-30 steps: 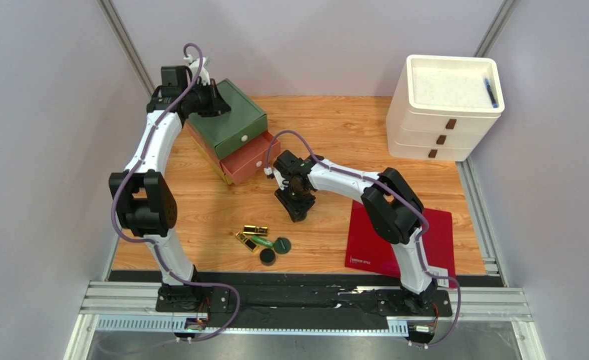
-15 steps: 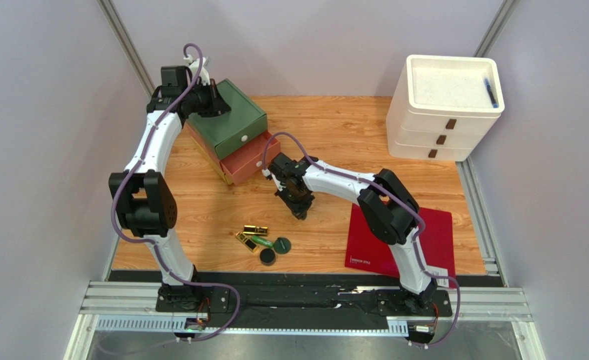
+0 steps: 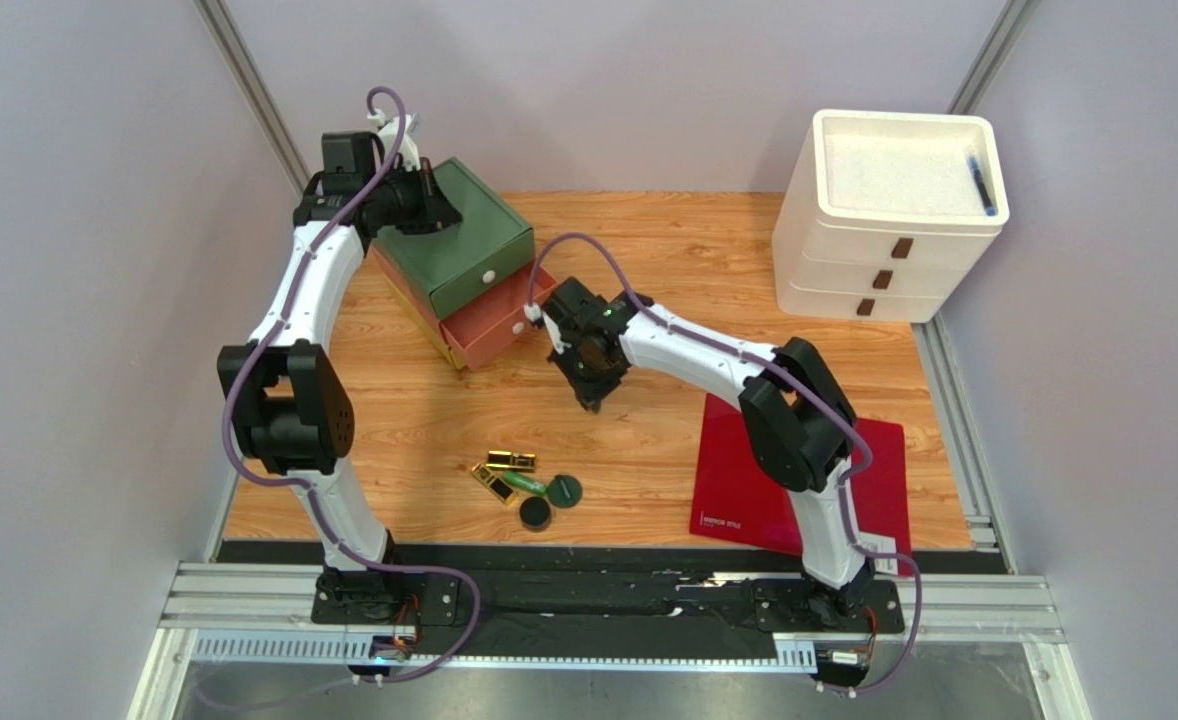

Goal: Organize the makeup

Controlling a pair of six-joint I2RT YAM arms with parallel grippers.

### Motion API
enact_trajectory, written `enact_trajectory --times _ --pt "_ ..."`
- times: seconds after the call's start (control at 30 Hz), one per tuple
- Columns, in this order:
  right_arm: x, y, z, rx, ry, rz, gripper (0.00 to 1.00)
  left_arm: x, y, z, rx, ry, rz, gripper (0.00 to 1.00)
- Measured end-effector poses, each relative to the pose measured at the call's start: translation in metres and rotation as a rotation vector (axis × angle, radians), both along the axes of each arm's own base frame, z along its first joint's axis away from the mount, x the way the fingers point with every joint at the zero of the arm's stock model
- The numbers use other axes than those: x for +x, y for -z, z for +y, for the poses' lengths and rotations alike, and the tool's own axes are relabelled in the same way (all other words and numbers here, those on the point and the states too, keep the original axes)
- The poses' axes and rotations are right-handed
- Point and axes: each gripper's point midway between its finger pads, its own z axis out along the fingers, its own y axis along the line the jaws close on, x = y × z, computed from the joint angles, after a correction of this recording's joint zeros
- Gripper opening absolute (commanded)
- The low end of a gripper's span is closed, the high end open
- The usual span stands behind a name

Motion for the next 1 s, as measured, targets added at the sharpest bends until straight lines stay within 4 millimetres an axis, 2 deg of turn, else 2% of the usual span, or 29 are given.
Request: enact_trajectory --times 0.1,0.2,0.33,0.37,0.43,0.57,0.73,0.9,1.0 --pt "0.032 -0.047 0.028 0.129 0.011 -0.077 0.0 0.0 0.0 0.0 0.0 0.0 0.0 0.08" --pt "0.063 -0.109 0.056 0.285 0.01 -0.185 0.0 0.0 0.0 0.0 0.0 0.0 0.0 0.08" --pt "0.088 -0.181 0.08 0.452 0.002 -0.302 0.0 0.0 0.0 0.0 0.0 0.001 -0.001 0.08" --pt "0.092 -0.195 0.084 0.488 0.0 -0.326 0.0 0.0 0.0 0.0 0.0 0.001 0.0 0.08" --pt "0.096 -0.212 0.091 0.541 -0.001 -0.351 0.0 0.0 0.0 0.0 -0.001 0.001 -0.001 0.08" --pt "0.105 -0.212 0.104 0.587 0.008 -0.345 0.0 0.0 0.0 0.0 -0.001 0.001 -0.001 0.08" --pt "0.12 -0.174 0.12 0.573 0.024 -0.29 0.0 0.0 0.0 0.0 -0.002 0.002 -0.001 0.08" --pt "0.127 -0.151 0.122 0.56 0.05 -0.25 0.02 0.0 0.0 0.0 -0.002 0.002 -0.001 0.08" --pt "0.131 -0.147 0.121 0.563 0.072 -0.239 0.22 0.0 0.0 0.0 -0.002 0.002 -0.001 0.08"
